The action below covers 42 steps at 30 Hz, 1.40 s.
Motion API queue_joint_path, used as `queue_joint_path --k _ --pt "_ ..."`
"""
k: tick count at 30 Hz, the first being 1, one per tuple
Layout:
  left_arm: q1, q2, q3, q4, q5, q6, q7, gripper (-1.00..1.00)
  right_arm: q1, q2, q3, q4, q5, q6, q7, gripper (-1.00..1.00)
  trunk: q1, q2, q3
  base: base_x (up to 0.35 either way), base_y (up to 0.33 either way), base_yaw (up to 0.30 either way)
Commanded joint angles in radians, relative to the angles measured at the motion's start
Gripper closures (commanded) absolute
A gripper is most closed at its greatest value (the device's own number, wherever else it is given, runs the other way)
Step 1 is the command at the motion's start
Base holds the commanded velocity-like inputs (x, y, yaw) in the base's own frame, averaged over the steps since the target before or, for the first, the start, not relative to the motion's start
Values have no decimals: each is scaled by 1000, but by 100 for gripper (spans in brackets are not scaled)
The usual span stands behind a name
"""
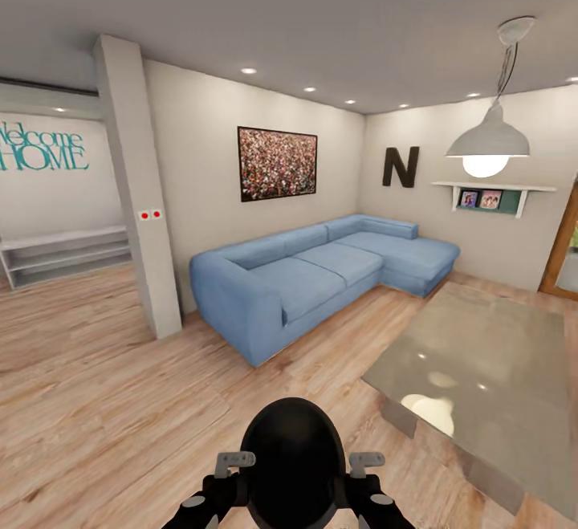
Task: Place each of the two pumpkins and all three candles from the living room inside a cabinet in the living room (use any cabinet), then make sure every cabinet is closed, and position the cauldron so it is next to a table in the living room.
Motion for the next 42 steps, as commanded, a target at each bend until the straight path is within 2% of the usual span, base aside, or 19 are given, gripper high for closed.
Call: queue_joint_path --k 1,11,42 --pt "1 0 -28 -5 17 -12 -1 100 -2 9 3 -1 -75 5 7 100 0 -2 -1 0 117 -284" --pt "1 0 -28 -5 17 -12 -1 100 -2 9 3 -1 -75 5 7 100 0 -2 3 0 86 -284" --pt "1 0 -28 -5 17 -12 -1 100 -1 9 3 -1 -75 5 7 100 0 -2 15 0 2 -284"
